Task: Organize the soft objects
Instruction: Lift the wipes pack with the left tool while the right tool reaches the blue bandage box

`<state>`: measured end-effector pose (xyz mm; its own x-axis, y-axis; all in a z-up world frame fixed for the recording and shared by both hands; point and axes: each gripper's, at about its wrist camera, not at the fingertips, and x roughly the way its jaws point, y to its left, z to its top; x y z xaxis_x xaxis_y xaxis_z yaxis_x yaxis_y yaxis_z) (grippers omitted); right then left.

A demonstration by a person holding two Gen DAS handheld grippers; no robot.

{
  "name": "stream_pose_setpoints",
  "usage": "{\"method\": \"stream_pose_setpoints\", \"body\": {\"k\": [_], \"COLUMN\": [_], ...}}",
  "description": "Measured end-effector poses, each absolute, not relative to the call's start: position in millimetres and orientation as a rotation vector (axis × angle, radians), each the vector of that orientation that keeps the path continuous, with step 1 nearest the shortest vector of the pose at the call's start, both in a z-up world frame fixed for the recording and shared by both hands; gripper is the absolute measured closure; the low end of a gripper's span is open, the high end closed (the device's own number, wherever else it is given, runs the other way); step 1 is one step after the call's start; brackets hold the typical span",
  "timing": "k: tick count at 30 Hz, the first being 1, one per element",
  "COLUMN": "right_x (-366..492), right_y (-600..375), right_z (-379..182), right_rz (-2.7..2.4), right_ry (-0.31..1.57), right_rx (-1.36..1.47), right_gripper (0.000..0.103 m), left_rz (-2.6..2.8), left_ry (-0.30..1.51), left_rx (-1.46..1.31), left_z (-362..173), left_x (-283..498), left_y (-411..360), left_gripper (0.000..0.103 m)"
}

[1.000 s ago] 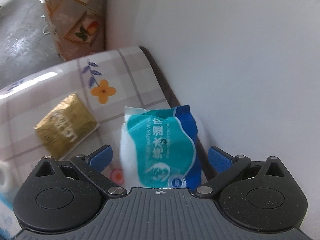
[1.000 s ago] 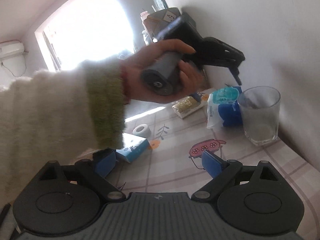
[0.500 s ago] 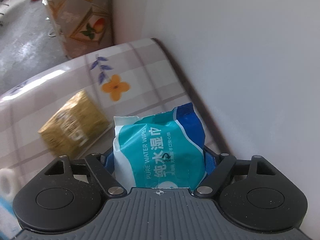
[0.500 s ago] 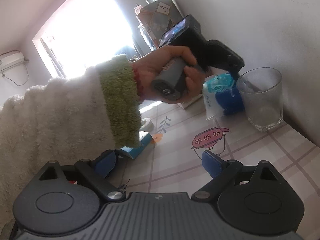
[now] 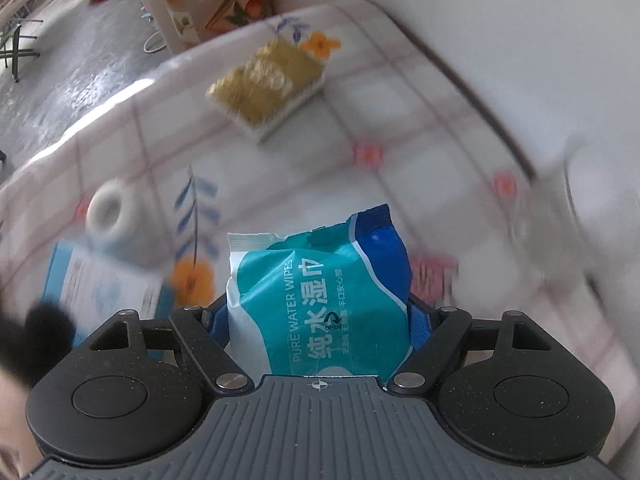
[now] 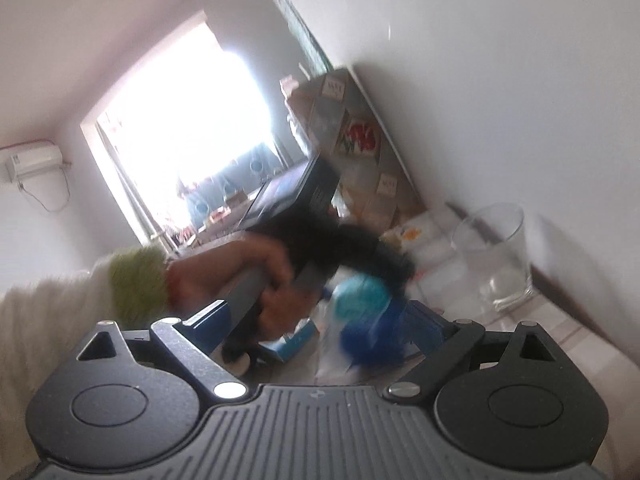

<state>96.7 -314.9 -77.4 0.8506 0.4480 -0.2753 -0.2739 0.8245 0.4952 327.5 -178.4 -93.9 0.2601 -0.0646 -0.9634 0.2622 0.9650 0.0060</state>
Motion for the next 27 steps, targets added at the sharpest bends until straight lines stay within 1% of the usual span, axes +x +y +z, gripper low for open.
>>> {"method": "stream_pose_setpoints", "body": {"k": [6, 10, 15, 21, 27], "right_x": [52.1, 36.3, 34.2, 44.7, 65.4], "right_y": [-350.1, -369.2, -375.0, -363.2, -343.5], "right_z": [-59.9, -56.0, -57.6, -50.7, -34.9], "right_rz": [0.328, 0.273, 0.236, 0.304, 0.379], "right_ry": [0.280, 0.266, 0.317, 0.397, 0.459], "right_rx": [0.537, 0.569, 0.561, 0.508, 0.429], "right_gripper": [0.008, 0.008, 0.008, 0.008, 0.008], "left_rz": [-0.299, -0.353, -0.403, -0.372, -0.314], "left_ry": [1.259, 1.222, 1.156, 1.080, 1.039], "left_rx": [0.255, 0.251, 0.190, 0.141, 0.083], "left_z": [-90.5, -90.4, -87.5, -82.0, -84.0], "left_x": [260.2, 216.8, 161.6, 110.7, 81.6], "left_y": [-178.4, -179.0, -166.1, -130.8, -92.6], "left_gripper": [0.023, 0.023, 0.023, 0.023, 0.022]}}
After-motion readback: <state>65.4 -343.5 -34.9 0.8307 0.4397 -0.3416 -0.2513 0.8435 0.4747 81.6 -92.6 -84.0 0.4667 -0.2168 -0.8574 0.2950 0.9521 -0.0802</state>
